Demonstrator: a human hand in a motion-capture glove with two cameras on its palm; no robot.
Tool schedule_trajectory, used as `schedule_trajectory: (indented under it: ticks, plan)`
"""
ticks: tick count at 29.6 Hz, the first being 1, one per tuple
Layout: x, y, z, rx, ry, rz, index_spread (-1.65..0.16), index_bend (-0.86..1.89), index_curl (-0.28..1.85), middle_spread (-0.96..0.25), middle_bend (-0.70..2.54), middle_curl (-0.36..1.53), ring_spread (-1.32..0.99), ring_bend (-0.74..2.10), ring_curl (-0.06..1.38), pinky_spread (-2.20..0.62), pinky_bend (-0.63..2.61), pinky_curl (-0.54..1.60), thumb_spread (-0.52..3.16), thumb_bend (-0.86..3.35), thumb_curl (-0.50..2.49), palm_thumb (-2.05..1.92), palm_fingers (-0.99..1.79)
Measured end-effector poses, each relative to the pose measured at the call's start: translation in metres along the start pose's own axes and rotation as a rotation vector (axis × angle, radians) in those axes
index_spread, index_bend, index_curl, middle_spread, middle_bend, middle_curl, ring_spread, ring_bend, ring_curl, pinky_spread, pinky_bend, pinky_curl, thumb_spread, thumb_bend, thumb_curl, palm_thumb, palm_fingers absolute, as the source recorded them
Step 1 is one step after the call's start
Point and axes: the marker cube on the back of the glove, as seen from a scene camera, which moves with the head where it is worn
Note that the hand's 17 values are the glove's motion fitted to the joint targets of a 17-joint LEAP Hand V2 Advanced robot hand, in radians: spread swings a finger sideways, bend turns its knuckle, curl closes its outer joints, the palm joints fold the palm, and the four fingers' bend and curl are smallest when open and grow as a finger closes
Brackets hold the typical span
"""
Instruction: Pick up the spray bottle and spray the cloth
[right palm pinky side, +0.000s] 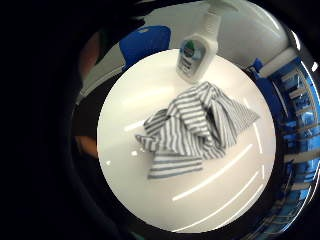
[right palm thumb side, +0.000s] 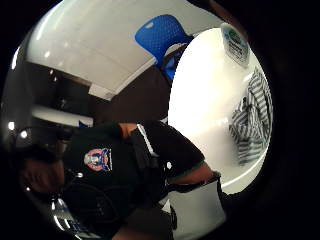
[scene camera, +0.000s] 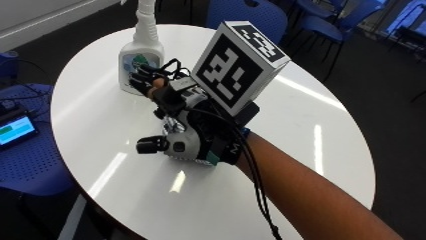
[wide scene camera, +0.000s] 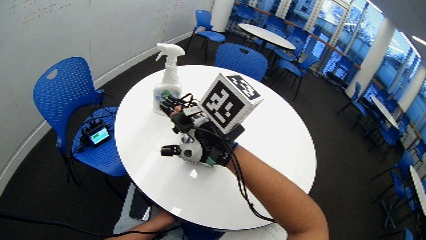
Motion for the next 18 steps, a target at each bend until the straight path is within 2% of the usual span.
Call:
schedule_trajectory:
  ticks: [9, 18]
  plan:
    - [-0.051, 0.023, 0.006, -0.065, 0.033, -0.149, -0.42, 0.19, 0.3, -0.09, 0.21, 0.35, -0.09, 0.31, 0.28, 0.23, 0.28, 0.31, 1.09, -0.03, 0.33, 0.36, 0.29]
    - [-0.077, 0.039, 0.015, -0.115, 0.017, -0.216, -0.43, 0.17, 0.31, -0.08, 0.2, 0.34, -0.08, 0.29, 0.28, 0.23, 0.24, 0.31, 1.11, -0.03, 0.31, 0.34, 0.33]
